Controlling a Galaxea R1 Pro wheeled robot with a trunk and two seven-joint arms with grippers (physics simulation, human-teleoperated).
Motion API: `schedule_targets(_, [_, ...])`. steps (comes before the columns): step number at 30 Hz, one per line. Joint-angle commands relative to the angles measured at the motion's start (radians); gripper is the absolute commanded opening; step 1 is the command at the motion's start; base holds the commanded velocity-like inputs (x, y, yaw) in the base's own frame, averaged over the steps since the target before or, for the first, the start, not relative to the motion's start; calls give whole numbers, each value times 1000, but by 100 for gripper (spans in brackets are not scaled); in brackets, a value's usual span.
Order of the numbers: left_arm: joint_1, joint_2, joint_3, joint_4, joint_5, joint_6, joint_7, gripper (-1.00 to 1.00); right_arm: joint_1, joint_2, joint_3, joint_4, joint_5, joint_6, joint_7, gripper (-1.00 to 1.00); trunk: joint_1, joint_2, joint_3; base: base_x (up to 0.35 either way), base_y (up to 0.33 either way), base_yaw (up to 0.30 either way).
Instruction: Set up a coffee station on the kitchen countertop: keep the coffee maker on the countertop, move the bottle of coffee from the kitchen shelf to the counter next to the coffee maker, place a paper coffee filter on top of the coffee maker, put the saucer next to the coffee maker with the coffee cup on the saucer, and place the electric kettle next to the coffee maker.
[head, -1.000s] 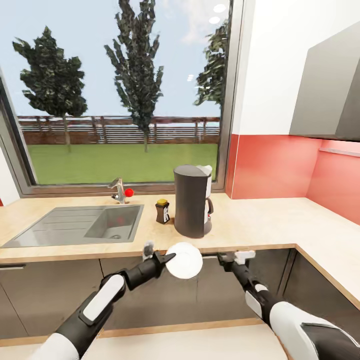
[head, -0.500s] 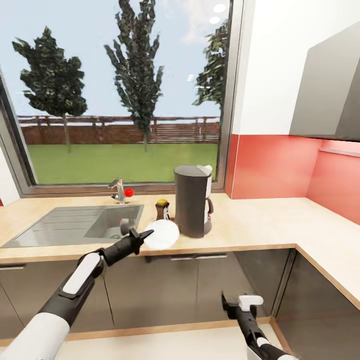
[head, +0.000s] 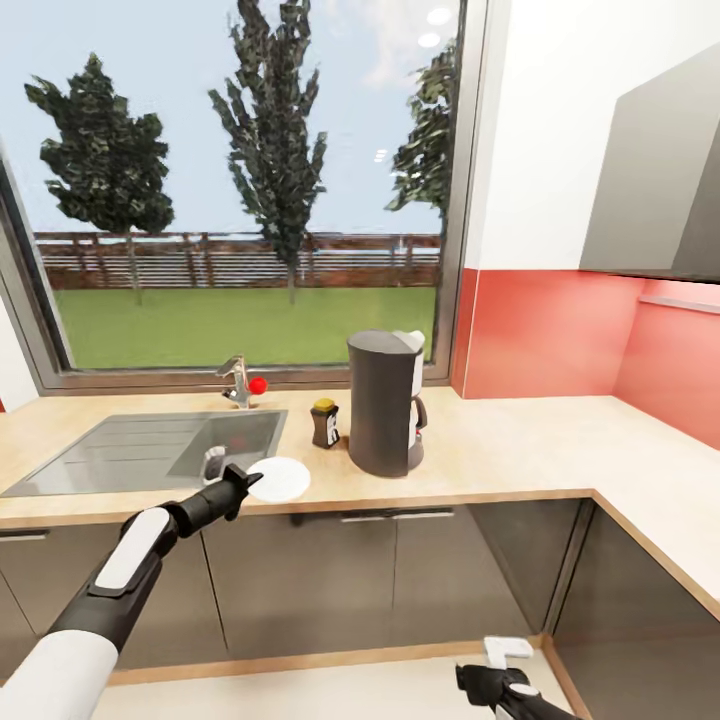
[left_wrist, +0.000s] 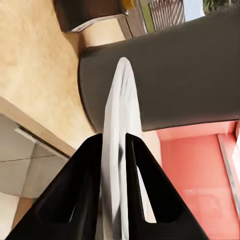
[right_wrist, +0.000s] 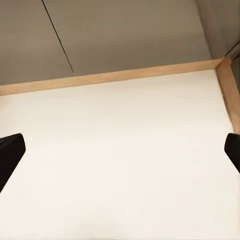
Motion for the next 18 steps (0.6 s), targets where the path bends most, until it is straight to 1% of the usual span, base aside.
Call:
schedule_targets(1, [-1,-4,-2,-1,9,-2,13,-100,2,1,-5,1,2,6,-7,100,1,-2,-2,221,0,0])
schedule_targets(6, [-2,-18,-3,-1,8,-7,22,-100,8,-3,-6,1,1,53,-16,100,1,-2,-2,298,0,0])
schedule_targets(7, [-2,-31,-5,-1,8,-8,22,-100,13,1,-6,1,2,66,-15,100,1,-2,-2,327,-56,0])
schedule_targets(13, [0,-40,-11,-1,8,-6,22,-100,29,2,-6,1,2,70,-13,100,1,-2,-2,291,-107,0])
schedule_targets(16, [1,-42,-68,-1,8,-8,22,-100,42,-1,-6,2,2,73,-12,100,1,-2,-2,95,-25,0])
schedule_targets(18, [1,-47,-82,0,9,-10,22,-100,48,-3,-6,2,2,73,-12,100,1,-2,-2,21,-5,0])
